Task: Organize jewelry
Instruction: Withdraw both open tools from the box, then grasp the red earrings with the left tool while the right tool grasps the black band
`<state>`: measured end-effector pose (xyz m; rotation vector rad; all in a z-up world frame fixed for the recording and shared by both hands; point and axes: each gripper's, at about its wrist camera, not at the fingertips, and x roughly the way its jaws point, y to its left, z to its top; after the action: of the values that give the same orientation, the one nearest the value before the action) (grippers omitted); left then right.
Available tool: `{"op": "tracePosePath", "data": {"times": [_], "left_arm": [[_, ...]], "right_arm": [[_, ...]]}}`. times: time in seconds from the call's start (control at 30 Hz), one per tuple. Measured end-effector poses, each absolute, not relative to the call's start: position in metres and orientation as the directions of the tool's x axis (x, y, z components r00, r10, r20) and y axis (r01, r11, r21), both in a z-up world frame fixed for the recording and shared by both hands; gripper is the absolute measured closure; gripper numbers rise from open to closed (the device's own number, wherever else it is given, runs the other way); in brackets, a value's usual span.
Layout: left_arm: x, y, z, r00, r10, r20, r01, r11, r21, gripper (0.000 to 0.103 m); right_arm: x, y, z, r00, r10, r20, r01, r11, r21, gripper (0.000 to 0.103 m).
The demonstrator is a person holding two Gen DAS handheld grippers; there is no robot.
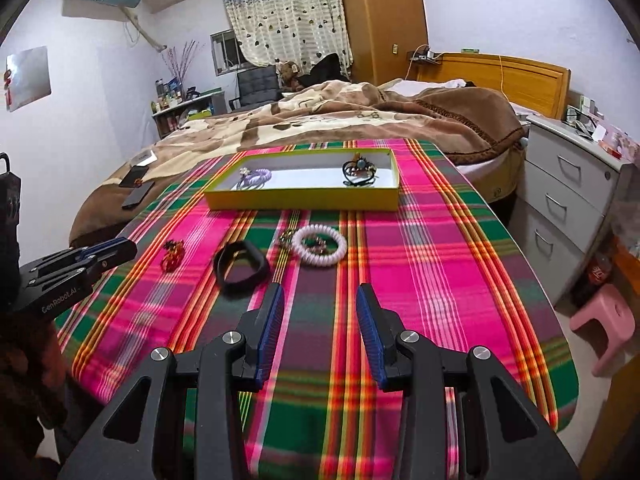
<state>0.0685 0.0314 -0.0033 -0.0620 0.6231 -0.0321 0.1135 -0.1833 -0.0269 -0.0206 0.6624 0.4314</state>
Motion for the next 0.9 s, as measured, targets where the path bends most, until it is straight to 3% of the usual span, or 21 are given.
{"op": "tracePosePath", "data": {"times": [0.9], "left_arm": [[0.069, 0.049, -0.01, 0.8, -0.018, -0.599, -0.04, 0.996, -0.084, 0.09]], "right_arm": [[0.106, -0.173, -0.029, 0.689, 0.386, -0.613, -0.422, 0.902, 0.094, 0.065]]}}
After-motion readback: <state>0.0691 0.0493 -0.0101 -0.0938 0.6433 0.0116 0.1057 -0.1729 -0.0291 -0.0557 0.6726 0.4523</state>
